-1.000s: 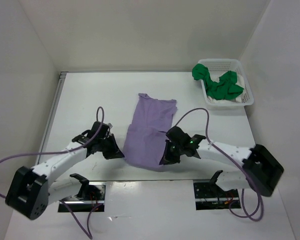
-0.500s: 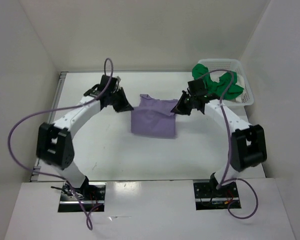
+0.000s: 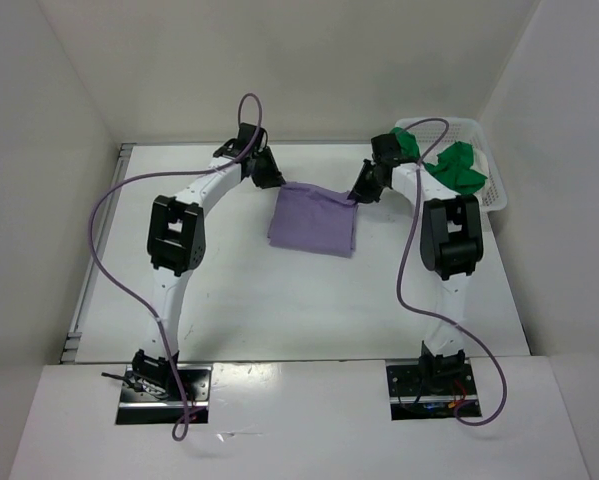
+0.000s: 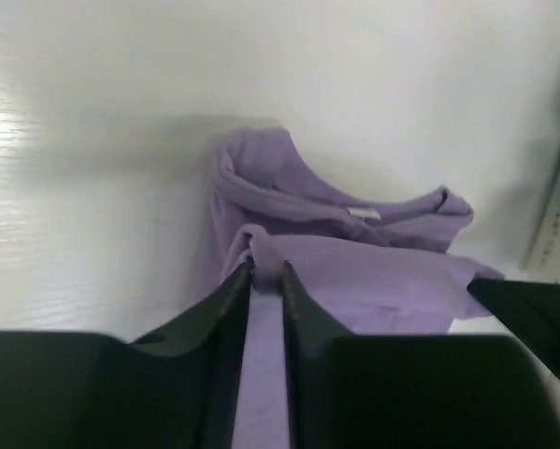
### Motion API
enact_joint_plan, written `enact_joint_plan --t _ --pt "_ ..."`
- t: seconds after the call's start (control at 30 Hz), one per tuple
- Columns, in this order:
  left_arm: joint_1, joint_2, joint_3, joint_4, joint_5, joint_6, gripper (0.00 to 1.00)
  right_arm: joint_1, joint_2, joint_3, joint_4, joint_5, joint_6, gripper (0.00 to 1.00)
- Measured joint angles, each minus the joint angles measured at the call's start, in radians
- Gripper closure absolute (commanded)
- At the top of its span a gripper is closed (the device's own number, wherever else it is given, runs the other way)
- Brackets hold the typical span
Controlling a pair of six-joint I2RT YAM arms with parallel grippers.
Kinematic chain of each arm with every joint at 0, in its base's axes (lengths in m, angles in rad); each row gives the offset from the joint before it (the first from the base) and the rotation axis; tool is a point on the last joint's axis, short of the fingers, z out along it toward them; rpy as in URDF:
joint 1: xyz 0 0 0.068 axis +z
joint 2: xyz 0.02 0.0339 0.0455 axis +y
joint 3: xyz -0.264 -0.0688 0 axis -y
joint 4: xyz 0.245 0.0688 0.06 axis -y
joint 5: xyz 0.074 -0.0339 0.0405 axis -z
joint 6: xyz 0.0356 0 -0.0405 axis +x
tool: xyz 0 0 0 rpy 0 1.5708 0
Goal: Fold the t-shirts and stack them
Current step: Fold the long partially folded tshirt into a neat square
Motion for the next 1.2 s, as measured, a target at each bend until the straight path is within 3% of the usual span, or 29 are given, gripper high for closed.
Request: enact_joint_plan --t 0.1,0.13,0.17,0.23,0.27,0.37,0.4,0.5,0.67,0.9,1.03,1.07,1.2 --pt "0.014 0.015 0.009 0.0 -0.013 -0.003 0.42 0.0 0.025 0.035 -0.011 0.009 -0.01 0.58" --pt "0.021 0.008 0.0 0.012 -0.016 -0.005 0.26 0.0 0.024 0.04 -0.015 0.01 -0.011 0.57" --pt "0.029 -0.005 -0.02 0.028 -0.017 -0.008 0.21 0.0 0.019 0.048 -0.019 0.013 -0.014 0.55" --pt "0.04 -0.037 -0.062 0.039 -0.018 -0.008 0.2 0.003 0.001 0.051 -0.02 0.018 -0.018 0.54" --pt "0.046 -0.063 -0.101 0.06 -0.013 -0.009 0.24 0.007 -0.018 0.044 -0.019 0.023 -0.018 0.54" --pt "0.048 -0.18 -0.273 0.113 -0.001 -0.009 0.36 0.023 -0.104 -0.023 -0.009 0.038 -0.02 0.7" --pt "0.037 -0.225 -0.337 0.136 0.001 -0.008 0.41 0.035 -0.146 -0.063 0.001 0.04 -0.019 0.82" --pt "-0.026 -0.298 -0.464 0.185 0.016 -0.005 0.44 0.079 -0.234 -0.157 0.022 0.03 -0.011 0.92" --pt "-0.123 -0.278 -0.578 0.244 0.066 -0.003 0.47 0.126 -0.226 -0.225 0.051 0.009 -0.005 0.92" --pt "-0.097 -0.373 -0.847 0.422 0.123 -0.074 0.49 0.124 -0.07 -0.231 0.06 0.025 -0.006 0.92" --pt "-0.117 -0.524 -1.041 0.448 0.146 -0.127 0.4 0.137 -0.049 -0.219 0.071 0.008 -0.005 0.92" --pt "-0.125 -0.563 -1.084 0.446 0.149 -0.135 0.31 0.146 -0.04 -0.21 0.071 0.01 -0.008 0.92" --pt "-0.144 -0.717 -1.17 0.372 0.145 -0.156 0.09 0.193 0.003 -0.138 0.065 0.006 -0.02 0.86"
